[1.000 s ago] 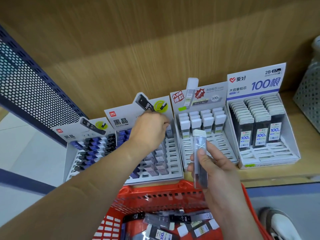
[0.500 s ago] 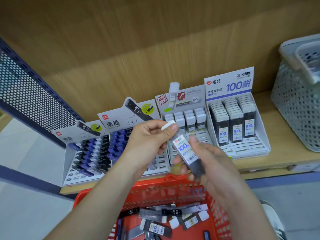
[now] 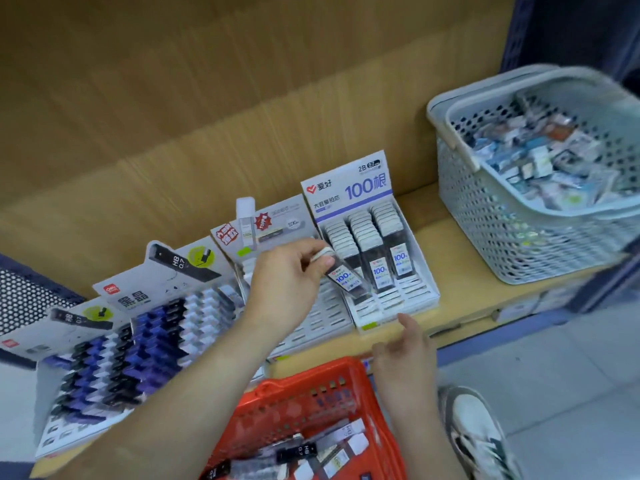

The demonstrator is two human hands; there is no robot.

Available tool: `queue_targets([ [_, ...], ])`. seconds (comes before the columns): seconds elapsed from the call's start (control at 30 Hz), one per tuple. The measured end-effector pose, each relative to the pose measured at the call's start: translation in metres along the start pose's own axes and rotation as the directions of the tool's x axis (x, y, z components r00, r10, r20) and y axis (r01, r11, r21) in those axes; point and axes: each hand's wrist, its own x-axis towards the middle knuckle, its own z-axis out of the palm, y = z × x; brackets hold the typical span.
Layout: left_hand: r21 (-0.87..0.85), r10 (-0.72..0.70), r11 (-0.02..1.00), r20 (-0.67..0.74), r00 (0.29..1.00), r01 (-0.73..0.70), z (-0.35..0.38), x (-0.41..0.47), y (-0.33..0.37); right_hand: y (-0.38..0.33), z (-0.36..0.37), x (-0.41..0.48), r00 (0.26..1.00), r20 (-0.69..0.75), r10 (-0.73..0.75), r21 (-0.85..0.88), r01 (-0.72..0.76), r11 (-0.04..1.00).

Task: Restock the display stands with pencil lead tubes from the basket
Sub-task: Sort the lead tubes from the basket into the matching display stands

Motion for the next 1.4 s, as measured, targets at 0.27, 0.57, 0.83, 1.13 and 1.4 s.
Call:
queue_targets([
  [0.27,-0.016,0.15,0.989,0.006,0.989,-0.15,0.056,0.02,0.025,-0.002,-0.017,0.012,0.995,-0.048,-0.084,-0.033,0.083,0.996],
  [0.57,0.157,0.29,0.938,0.14,0.947,-0.31,0.077,0.034,0.031,0.01,-0.02,0.018,0.989,0.059,-0.135,-0.141,0.142,0.98],
  [0.83,0.246,0.276,0.924,0.102,0.956,-0.293,0.083,0.039,0.041,0.006,-0.021,0.015,0.987,0.129,-0.096,-0.099,0.109,0.989],
  [1.13,0.326,0.467,0.827,0.055,0.882,-0.458,0.099,0.044,0.029,0.005,-0.025,0.015,0.982,0.165,-0.09,-0.07,0.102,0.992],
  [1.4,0.293,0.327,0.898,0.054,0.944,-0.328,0.073,0.014,0.029,-0.006,-0.02,0.009,0.994,0.015,-0.104,-0.045,0.105,0.994],
])
